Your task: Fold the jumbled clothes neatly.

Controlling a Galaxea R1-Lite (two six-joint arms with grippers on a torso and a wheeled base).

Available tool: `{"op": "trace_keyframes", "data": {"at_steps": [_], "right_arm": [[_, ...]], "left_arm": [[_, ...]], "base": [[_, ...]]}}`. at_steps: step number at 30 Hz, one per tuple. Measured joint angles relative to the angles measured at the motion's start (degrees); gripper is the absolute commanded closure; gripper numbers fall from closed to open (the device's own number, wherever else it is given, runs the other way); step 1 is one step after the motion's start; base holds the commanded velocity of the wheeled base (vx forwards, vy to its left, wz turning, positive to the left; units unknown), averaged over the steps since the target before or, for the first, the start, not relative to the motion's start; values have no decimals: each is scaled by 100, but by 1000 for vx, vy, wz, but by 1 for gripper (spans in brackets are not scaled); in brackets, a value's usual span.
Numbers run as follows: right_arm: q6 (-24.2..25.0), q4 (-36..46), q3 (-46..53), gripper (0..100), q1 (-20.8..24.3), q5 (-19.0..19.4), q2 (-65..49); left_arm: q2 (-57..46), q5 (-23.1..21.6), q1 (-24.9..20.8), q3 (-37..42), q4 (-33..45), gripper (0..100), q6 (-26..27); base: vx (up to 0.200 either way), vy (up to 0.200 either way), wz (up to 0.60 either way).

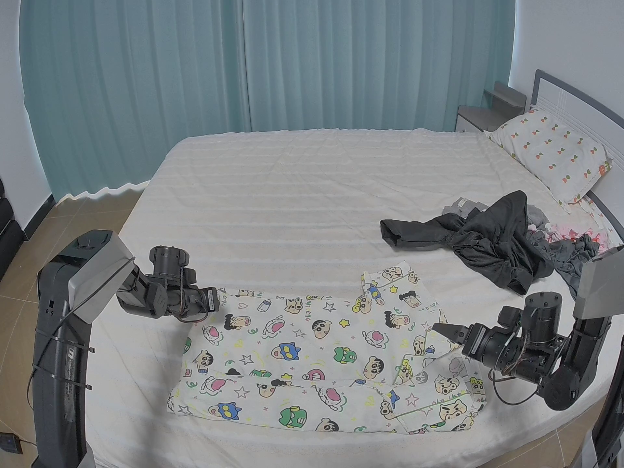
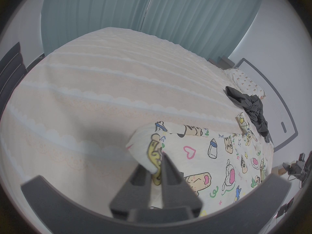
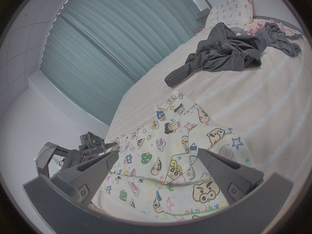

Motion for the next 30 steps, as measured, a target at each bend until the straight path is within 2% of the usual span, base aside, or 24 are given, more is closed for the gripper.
{"op": "trace_keyframes", "data": {"at_steps": [8,13,23,30], "right_arm": [[-232,1920,-1497,0,-322,20,99],[-366,2812,-2561,0,-457,24,286],[-1114,4103,-4109,0,-689,239,1176],[-1357,4268,-4988,0,-785,266,1837]], "left_arm": [[-11,246,83,17,-176,100,-334],[-27,501,118,52,-350,100,-452],[-60,914,107,177,-673,100,-622],[-140,998,83,321,-734,100,-674]], "base": [[0,0,0],[0,0,0],[0,0,0],[0,0,0]]}}
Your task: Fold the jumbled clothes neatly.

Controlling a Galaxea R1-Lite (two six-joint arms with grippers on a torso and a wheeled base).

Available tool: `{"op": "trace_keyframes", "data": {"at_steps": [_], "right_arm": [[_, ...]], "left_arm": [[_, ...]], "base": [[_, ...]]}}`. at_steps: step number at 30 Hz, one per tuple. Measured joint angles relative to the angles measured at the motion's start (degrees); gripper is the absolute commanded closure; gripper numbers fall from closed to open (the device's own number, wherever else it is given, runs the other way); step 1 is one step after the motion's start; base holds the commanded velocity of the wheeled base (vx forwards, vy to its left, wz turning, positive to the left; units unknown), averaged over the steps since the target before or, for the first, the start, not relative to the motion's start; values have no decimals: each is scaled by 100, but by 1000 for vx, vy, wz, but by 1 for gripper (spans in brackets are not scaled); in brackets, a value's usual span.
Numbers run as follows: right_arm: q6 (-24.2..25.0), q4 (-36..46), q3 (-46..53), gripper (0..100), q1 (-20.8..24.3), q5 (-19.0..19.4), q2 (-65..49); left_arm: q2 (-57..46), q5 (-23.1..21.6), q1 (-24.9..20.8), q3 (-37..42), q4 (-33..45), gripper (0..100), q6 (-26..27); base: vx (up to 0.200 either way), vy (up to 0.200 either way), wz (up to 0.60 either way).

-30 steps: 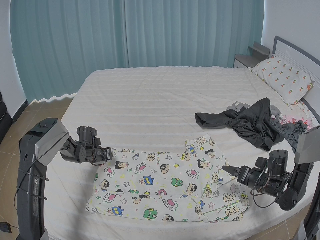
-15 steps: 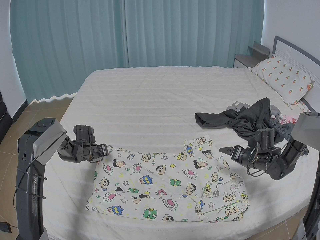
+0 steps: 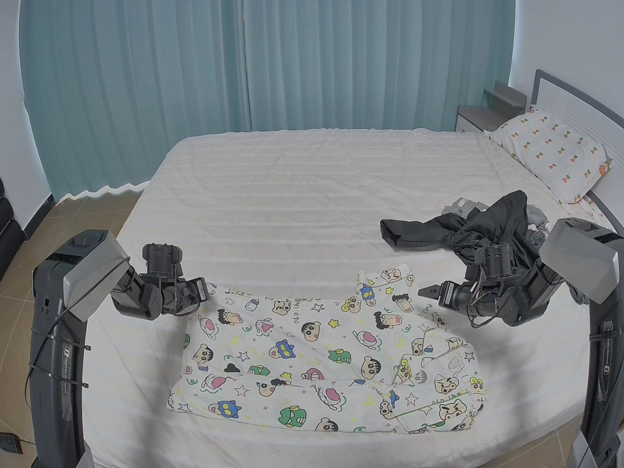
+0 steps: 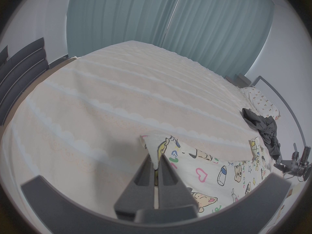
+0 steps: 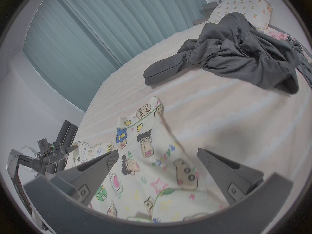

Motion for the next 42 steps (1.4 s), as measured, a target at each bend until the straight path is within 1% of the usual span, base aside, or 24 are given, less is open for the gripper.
{"op": "trace_keyframes", "data": {"at_steps": [10,18,20,21,24,30,34,38,42], "right_arm": [[-71,28,-955,0,83,-29,742],[-82,106,-1326,0,278,20,972],[-85,304,-1418,0,297,41,1001],[-88,438,-1464,100,300,49,1012],[-83,747,-1680,100,305,41,1059],[-20,796,-1930,100,256,-24,1178],[244,791,-1897,100,210,-18,1161],[585,692,-1715,100,176,85,1034],[640,350,-1457,100,101,288,891]], "left_arm": [[-208,150,-162,400,-268,100,-10],[-319,260,-218,524,-289,100,-11],[-330,274,-218,542,-286,100,-11],[-335,279,-218,546,-284,100,-11],[-346,290,-226,566,-284,100,-11],[-377,301,-229,599,-286,100,-60],[-407,301,-234,619,-284,100,-89],[-488,301,-235,673,-284,100,-98],[-599,296,-240,750,-286,100,-100]], "base": [[0,0,0],[0,0,0],[0,0,0],[0,0,0],[0,0,0],[0,0,0],[0,0,0],[0,0,0],[0,0,0]]}}
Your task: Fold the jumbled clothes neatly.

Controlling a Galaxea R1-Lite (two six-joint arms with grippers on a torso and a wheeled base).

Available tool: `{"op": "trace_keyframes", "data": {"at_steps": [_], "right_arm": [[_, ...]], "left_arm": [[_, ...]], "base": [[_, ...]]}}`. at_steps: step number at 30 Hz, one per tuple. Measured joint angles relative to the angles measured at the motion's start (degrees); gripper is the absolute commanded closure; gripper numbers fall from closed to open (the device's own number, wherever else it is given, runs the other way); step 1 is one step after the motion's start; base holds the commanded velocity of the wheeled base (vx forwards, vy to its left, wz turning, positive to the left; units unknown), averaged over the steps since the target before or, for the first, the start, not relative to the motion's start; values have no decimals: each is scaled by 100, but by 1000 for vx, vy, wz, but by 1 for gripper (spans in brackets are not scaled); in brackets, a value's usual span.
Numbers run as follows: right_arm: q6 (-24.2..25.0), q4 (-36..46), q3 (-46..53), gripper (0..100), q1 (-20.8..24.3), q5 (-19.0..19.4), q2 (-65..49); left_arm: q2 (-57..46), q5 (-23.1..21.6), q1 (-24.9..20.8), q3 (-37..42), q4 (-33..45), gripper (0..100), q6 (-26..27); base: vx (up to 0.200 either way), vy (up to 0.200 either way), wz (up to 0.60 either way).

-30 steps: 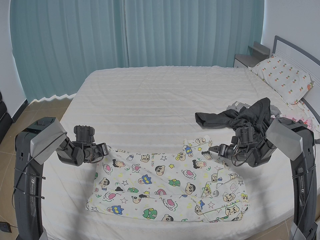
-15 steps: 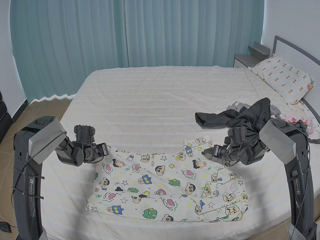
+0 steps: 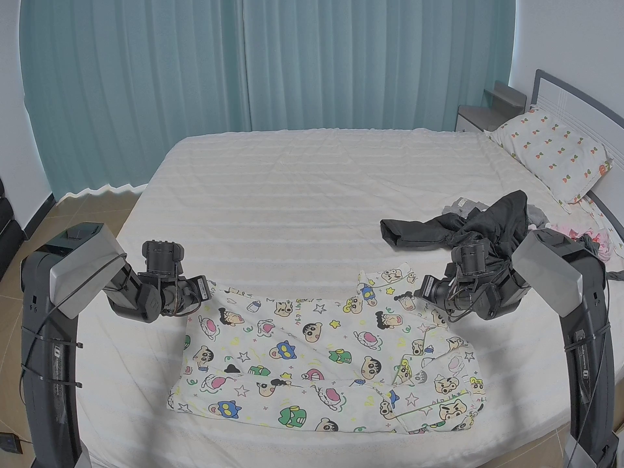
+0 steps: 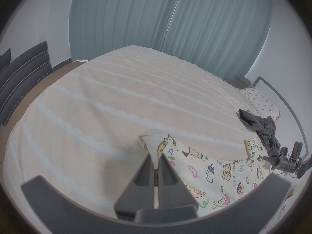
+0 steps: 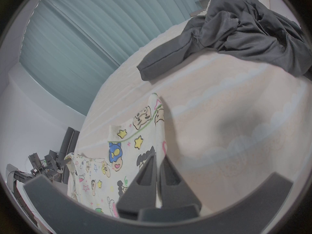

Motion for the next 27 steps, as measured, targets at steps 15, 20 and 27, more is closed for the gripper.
{"op": "trace_keyframes", "data": {"at_steps": [15,20,27], "right_arm": [[11,-1812,1654,100,-243,998,-595],[9,-2225,2247,100,-300,1224,-926],[-11,-2756,3104,100,-345,1492,-1345]], "left_arm": [[-390,-15,0,328,-39,100,-6],[-556,-26,2,584,-334,100,-12],[-761,-59,13,1017,-699,100,-23]], "base": [[0,0,0],[0,0,0],[0,0,0]]}}
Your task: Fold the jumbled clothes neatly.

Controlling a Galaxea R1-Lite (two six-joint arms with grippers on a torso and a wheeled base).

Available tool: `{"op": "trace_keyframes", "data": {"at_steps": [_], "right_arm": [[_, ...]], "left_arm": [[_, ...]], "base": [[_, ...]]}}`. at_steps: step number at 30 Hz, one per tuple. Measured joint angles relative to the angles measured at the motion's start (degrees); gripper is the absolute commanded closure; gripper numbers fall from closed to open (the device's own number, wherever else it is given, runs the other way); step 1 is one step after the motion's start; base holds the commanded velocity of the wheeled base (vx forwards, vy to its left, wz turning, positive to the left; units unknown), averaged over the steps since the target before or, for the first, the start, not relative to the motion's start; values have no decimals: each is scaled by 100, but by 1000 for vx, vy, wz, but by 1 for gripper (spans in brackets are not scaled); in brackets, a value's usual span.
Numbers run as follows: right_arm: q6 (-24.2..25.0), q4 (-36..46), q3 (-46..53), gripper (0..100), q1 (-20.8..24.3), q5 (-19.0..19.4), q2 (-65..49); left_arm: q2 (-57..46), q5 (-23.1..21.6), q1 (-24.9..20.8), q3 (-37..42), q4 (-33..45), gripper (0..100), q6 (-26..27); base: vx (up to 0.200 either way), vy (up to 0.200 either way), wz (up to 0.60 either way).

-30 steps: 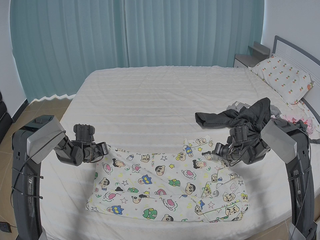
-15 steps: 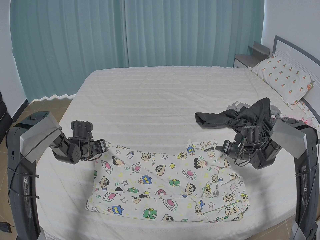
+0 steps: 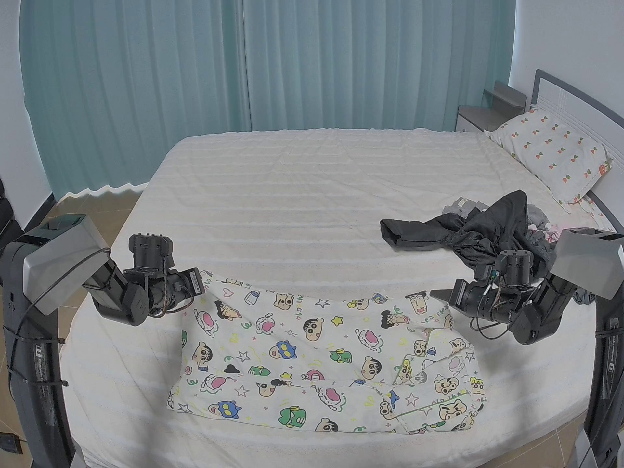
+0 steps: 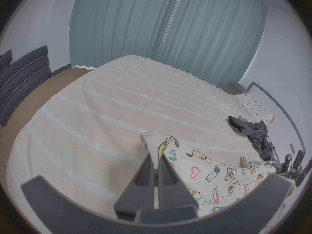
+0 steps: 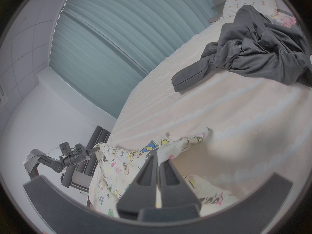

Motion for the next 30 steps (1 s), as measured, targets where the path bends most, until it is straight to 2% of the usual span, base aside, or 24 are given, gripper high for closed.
{"op": "trace_keyframes", "data": {"at_steps": [8,17,24,30], "right_arm": [[-119,-689,1086,100,-16,200,-323],[-688,-1335,2330,100,-18,380,-489],[-1064,-1418,2828,100,-66,416,-516],[-1284,-1381,3129,100,-74,421,-452]], "left_arm": [[-245,-77,33,681,-397,100,6],[-449,-229,135,1872,-1379,100,22],[-501,-423,174,2697,-2011,100,129],[-477,-471,177,3104,-2154,100,367]], "base": [[0,0,0],[0,0,0],[0,0,0],[0,0,0]]}}
